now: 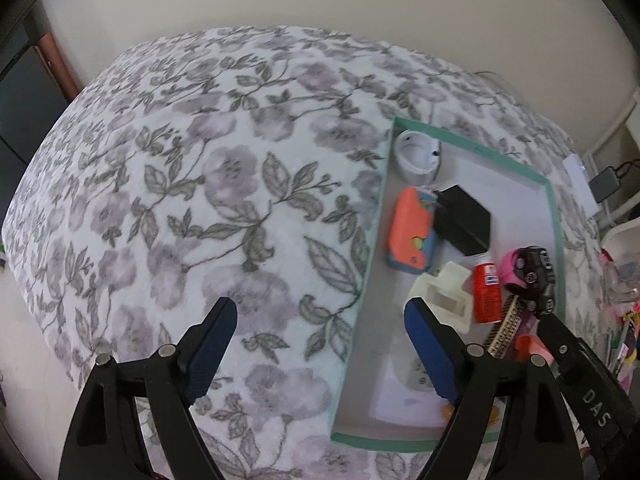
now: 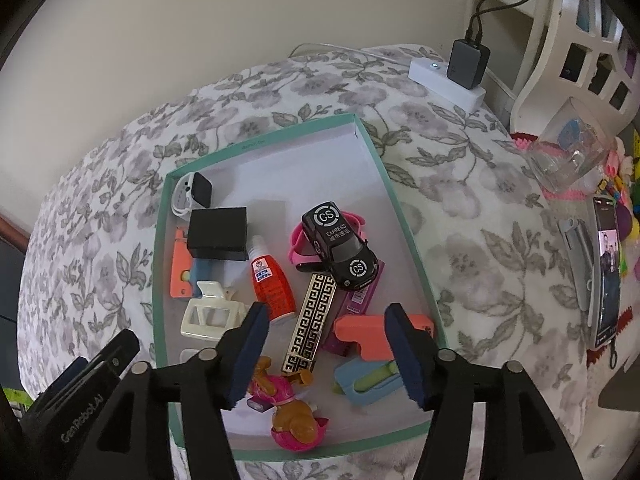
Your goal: Organize rigid objects
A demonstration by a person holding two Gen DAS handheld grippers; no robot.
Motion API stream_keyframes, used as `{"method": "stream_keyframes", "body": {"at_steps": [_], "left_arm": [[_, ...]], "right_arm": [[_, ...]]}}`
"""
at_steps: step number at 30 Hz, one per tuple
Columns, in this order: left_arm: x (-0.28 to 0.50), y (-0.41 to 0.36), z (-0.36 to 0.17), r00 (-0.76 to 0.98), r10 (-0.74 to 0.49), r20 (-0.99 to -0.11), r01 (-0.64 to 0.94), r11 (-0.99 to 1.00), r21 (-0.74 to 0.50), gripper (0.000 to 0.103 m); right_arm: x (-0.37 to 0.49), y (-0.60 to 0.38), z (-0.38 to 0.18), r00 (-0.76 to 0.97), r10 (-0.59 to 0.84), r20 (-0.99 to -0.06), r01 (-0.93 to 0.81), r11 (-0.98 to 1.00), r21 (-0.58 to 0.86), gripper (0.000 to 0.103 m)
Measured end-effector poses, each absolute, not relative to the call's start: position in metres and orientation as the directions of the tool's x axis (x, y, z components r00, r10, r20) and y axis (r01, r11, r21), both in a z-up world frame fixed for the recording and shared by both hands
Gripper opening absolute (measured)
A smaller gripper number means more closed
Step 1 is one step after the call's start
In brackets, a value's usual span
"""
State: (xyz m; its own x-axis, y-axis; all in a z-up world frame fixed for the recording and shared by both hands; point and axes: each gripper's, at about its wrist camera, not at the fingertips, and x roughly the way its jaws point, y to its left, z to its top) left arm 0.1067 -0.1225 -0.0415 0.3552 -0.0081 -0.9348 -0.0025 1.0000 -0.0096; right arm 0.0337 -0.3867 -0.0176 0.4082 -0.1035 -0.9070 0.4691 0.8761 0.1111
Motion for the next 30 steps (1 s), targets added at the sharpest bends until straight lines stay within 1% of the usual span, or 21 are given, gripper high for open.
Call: {"method": "stream_keyframes", "body": {"at_steps": [4,8,13,15,17,20,30], "left_arm": [[0.109,-0.119,-0.048,0.328,0.021,-0.944,-0.025,1.0,0.014,0.086],[0.109,-0.116,-0.051,0.323,0.051,-0.945,-0.036,0.999,0.041,0.086],[0.11,-0.116,-0.052,0.32,0.055,-0.946,-0.033,0.998,0.047,0.086],[0.11,-0.116,-0.053,0.318,0.055,-0.947,-0.031,0.998,0.047,0.086],[0.111,-0.116,-0.053,0.316,0.054,-0.947,-0.033,0.998,0.046,0.087],[0.112,-0.114,-0.054,0.314,0.053,-0.948,-0.041,0.998,0.043,0.087],[0.113,-0.113,-0.053,0.327,0.067,-0.943,-0.043,0.997,0.056,0.087]], "right_arm": [[0.034,-0.387,-0.02,0.401,-0.108,-0.91,0.466,0.879,0.1,0.072],[0.034,-0.387,-0.021,0.401,-0.118,-0.908,0.464,0.881,0.091,0.083],[0.034,-0.387,-0.023,0.399,-0.125,-0.908,0.466,0.881,0.083,0.09],[0.034,-0.387,-0.024,0.397,-0.131,-0.909,0.467,0.881,0.077,0.098],[0.034,-0.387,-0.025,0.397,-0.132,-0.908,0.467,0.881,0.076,0.101],[0.034,-0.387,-0.025,0.398,-0.137,-0.907,0.466,0.882,0.071,0.103],[0.034,-0.385,-0.025,0.394,-0.144,-0.907,0.455,0.889,0.056,0.103]]}}
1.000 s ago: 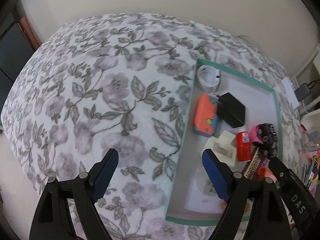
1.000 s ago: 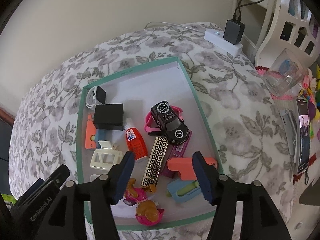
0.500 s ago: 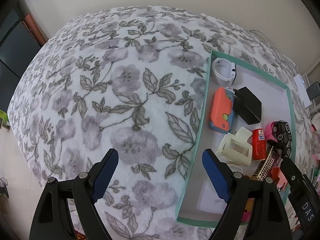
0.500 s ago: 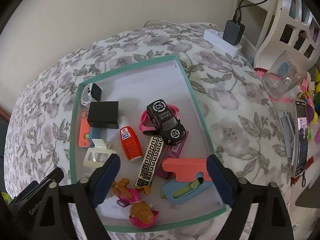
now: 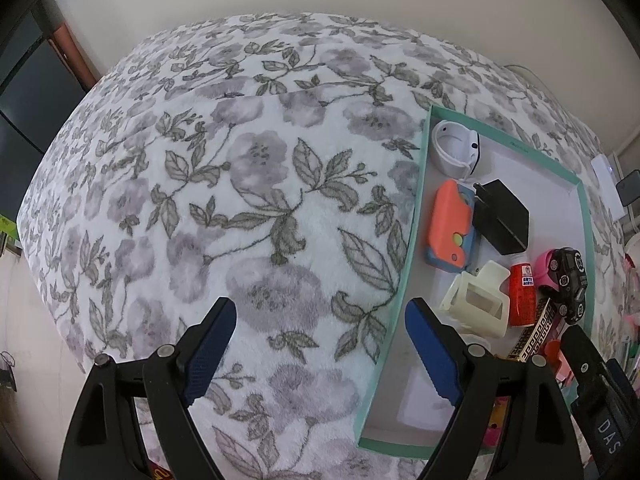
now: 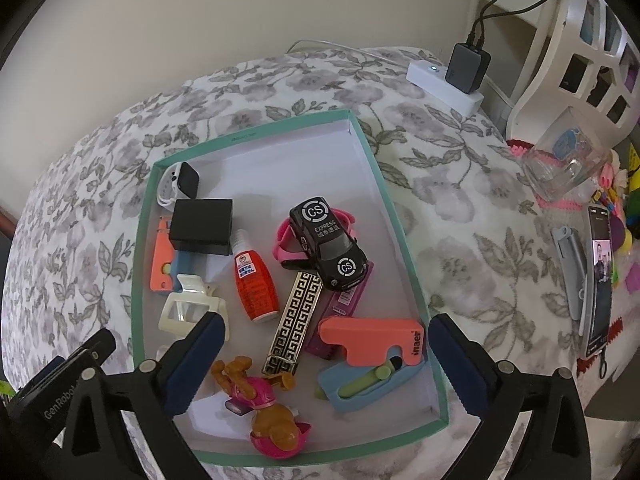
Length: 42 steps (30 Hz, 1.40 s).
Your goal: Organize rigid objects
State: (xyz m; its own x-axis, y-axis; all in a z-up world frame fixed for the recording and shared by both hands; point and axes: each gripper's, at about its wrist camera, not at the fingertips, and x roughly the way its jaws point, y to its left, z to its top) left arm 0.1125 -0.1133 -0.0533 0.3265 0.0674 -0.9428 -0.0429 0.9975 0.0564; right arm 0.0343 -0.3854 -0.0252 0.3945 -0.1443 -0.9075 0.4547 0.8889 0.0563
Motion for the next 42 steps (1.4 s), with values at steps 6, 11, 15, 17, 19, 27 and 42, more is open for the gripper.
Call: {"method": "stream_keyframes", "body": {"at_steps": [6,11,15,17,19,27,42], "left_arm": [[0.109,-0.112,-0.047,0.35,0.082,-0.933,-0.033,0.997,0.075,0.087],[0.1,-0.108,-0.03,0.384,0.091,-0.919,-0.003,0.995,0.097,0.087],[0.09,-0.103,-0.013,0.433,0.111,-0.895,0.007,0.992,0.126,0.087],[0.085,-0.099,-0.01,0.431,0.104,-0.896,0.014,0.992,0.122,0.087],[0.081,-0.097,-0.008,0.429,0.097,-0.898,0.023,0.993,0.118,0.087],[0.059,-0.086,-0.006,0.417,0.076,-0.906,0.067,0.991,0.114,0.087],[0.032,-0.074,0.006,0.485,0.066,-0.872,0.093,0.988,0.127,0.087]], "right_arm": [[0.031,-0.381,-0.021,0.402,-0.14,-0.905,0.445,0.893,0.06,0.103],[0.024,-0.373,-0.014,0.427,-0.121,-0.896,0.421,0.904,0.078,0.103],[0.016,-0.364,-0.007,0.445,-0.115,-0.888,0.401,0.912,0.083,0.103],[0.011,-0.359,-0.005,0.453,-0.102,-0.886,0.387,0.917,0.092,0.103],[0.007,-0.357,-0.004,0.459,-0.092,-0.884,0.379,0.92,0.1,0.103],[-0.009,-0.346,0.005,0.484,-0.079,-0.872,0.354,0.929,0.112,0.103],[-0.035,-0.337,0.015,0.52,-0.046,-0.853,0.347,0.924,0.161,0.103]]}}
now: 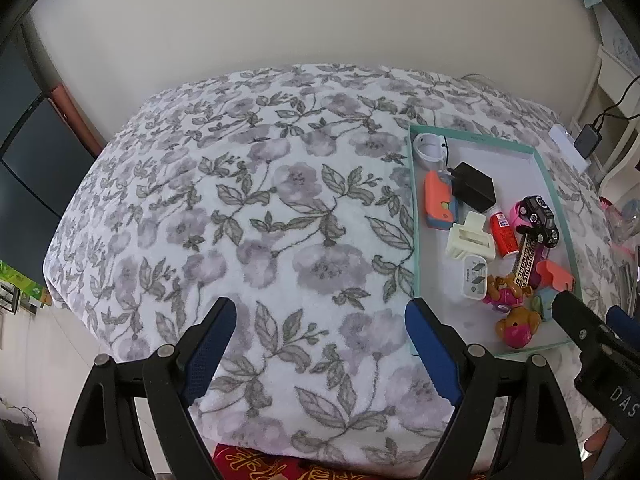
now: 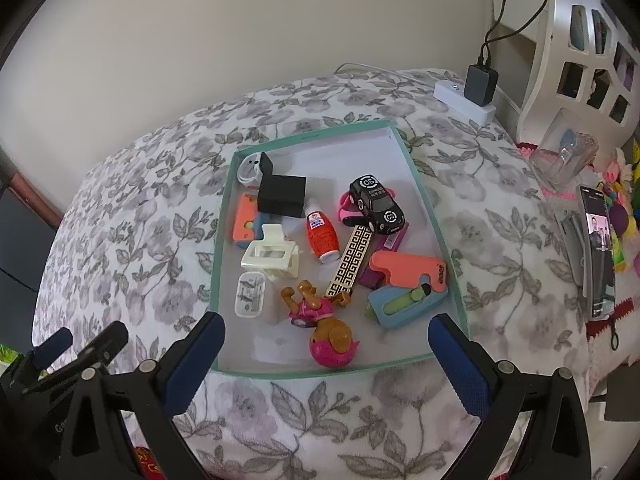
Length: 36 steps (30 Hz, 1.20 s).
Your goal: Organize rigid objects
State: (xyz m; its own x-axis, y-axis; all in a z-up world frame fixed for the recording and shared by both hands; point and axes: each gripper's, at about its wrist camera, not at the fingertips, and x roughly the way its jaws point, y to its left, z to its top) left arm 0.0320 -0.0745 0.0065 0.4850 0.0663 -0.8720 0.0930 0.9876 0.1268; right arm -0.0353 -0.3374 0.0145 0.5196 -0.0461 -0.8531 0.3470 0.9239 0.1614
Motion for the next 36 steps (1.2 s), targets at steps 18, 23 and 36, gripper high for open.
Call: {"method": "stream_keyframes", "body": {"at_steps": [18,23,36], "left_arm": [[0.023,-0.06,0.012,0.495,0.057,-0.867,0.07,0.992,0.105,0.087],[0.022,-0.06,0.013,0.499,0.06,-0.865,0.07,0.992,0.109,0.087],[0.024,-0.059,0.013,0.494,0.059,-0.867,0.073,0.991,0.109,0.087]], "right_arm": [[-0.054,-0.326,0.02,0.545,-0.061,-0.836,0.319,0.937,0.14,0.103],[-0.055,-0.325,0.022,0.552,-0.067,-0.831,0.316,0.939,0.134,0.103],[-0.054,-0.323,0.02,0.547,-0.061,-0.835,0.308,0.942,0.133,0.103]]}}
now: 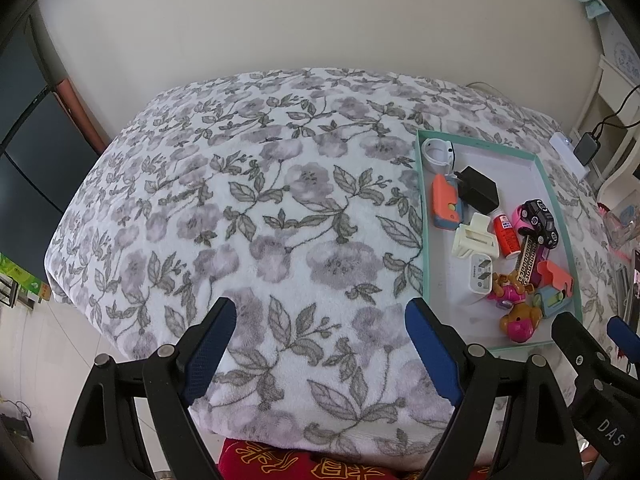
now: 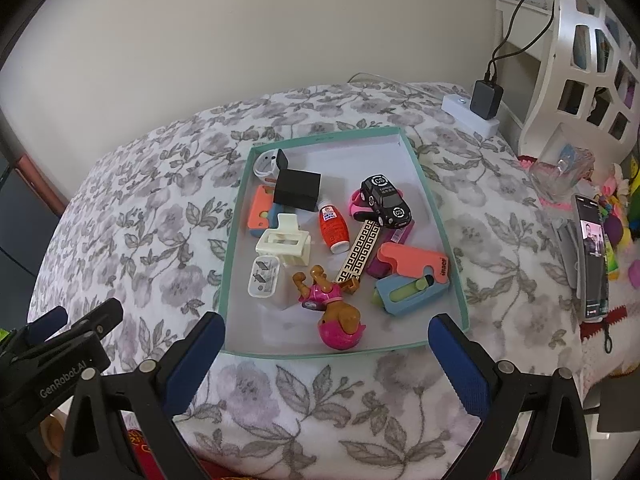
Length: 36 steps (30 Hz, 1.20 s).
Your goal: Organize rigid objects
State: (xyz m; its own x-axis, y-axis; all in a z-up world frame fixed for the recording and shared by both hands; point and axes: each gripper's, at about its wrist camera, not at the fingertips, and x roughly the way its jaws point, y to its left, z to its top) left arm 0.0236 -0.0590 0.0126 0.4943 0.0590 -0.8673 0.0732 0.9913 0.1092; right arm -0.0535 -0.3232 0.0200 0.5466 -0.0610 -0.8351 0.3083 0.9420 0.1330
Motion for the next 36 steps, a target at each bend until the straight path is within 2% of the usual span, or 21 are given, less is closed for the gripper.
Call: {"method": "stream_keyframes", "body": {"at_steps": [36], "left_arm": [[0.0254,-0.0577,0.0105,0.485,0.063,-0.872,0.069,0.992,0.11,0.087]], "right_arm": [[-0.0513,-0.321,0.0183,0.543,-0.06,-0.838,0.306,0.943,0.131,0.103]]}}
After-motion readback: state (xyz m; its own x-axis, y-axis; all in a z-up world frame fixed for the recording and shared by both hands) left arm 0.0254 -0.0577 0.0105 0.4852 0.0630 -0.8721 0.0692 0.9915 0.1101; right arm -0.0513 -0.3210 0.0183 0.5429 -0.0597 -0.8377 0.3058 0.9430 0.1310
